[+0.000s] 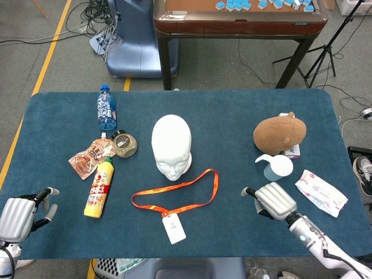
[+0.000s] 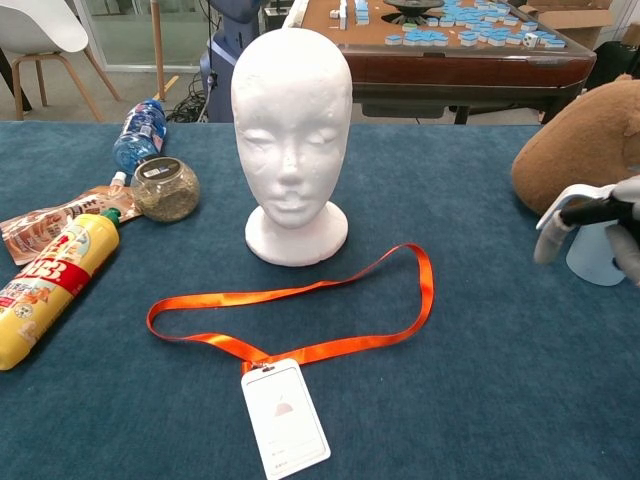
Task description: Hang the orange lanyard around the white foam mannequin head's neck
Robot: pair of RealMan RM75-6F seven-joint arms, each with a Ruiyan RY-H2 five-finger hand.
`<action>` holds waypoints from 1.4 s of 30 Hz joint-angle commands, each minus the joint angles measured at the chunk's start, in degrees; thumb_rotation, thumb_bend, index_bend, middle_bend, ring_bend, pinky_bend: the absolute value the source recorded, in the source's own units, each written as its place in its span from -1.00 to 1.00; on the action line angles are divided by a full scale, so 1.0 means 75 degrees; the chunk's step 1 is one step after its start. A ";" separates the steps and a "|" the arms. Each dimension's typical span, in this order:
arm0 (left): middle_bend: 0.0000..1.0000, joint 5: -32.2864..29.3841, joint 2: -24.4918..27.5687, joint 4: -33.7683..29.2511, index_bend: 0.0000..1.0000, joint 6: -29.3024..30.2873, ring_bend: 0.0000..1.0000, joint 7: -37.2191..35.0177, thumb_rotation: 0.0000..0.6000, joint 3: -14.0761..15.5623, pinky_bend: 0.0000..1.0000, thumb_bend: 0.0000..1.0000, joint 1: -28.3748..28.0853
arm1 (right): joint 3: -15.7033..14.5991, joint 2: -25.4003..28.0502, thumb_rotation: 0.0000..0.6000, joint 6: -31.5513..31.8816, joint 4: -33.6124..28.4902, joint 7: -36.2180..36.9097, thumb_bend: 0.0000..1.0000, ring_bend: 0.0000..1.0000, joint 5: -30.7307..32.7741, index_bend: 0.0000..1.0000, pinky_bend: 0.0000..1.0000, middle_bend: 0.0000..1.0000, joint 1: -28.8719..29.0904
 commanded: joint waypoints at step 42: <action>0.45 -0.0005 0.0058 0.0268 -0.17 0.0155 0.50 -0.0442 1.00 0.0214 0.54 -0.31 0.0216 | -0.0136 -0.2638 0.99 -0.1555 0.1552 -0.2225 0.98 1.00 0.3277 -0.39 1.00 1.00 0.2177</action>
